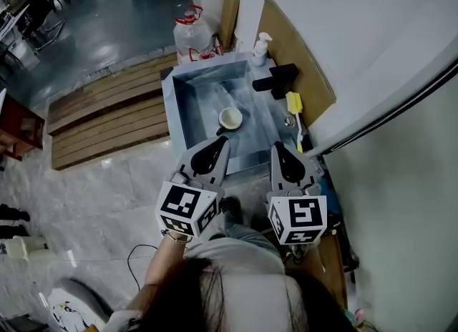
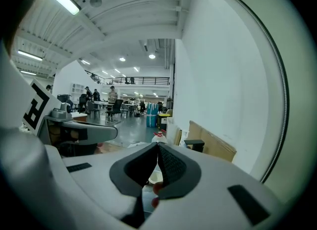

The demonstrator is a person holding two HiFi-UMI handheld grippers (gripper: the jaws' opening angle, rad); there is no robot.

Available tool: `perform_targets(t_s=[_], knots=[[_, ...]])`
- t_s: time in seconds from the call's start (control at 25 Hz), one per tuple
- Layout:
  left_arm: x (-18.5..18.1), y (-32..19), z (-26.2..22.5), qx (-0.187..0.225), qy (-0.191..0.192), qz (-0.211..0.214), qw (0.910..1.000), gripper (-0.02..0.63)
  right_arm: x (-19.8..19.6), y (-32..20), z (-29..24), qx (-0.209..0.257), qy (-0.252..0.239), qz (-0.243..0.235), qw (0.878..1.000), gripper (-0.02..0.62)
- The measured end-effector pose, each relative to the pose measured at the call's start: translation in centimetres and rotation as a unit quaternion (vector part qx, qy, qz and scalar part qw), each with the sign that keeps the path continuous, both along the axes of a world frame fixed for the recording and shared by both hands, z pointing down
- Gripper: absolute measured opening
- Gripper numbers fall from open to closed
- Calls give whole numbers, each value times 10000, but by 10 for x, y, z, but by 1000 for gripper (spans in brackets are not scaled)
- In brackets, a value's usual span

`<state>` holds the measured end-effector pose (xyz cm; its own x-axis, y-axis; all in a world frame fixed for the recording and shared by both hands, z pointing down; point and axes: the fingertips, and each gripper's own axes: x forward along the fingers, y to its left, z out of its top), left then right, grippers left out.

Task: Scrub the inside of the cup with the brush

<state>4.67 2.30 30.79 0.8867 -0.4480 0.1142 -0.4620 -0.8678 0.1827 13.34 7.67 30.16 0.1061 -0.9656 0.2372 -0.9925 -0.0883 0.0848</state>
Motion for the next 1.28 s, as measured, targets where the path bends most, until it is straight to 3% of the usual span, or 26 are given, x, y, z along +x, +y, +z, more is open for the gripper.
perform_targets(t_s=[0.56, 1.28], knots=[[29, -50, 47, -400, -443, -68, 9982, 9, 62, -26, 41, -626, 30, 84, 9980, 21], [63, -101, 120, -930, -1150, -188, 9888, 26, 148, -38, 115, -1622, 207, 260, 9862, 48]])
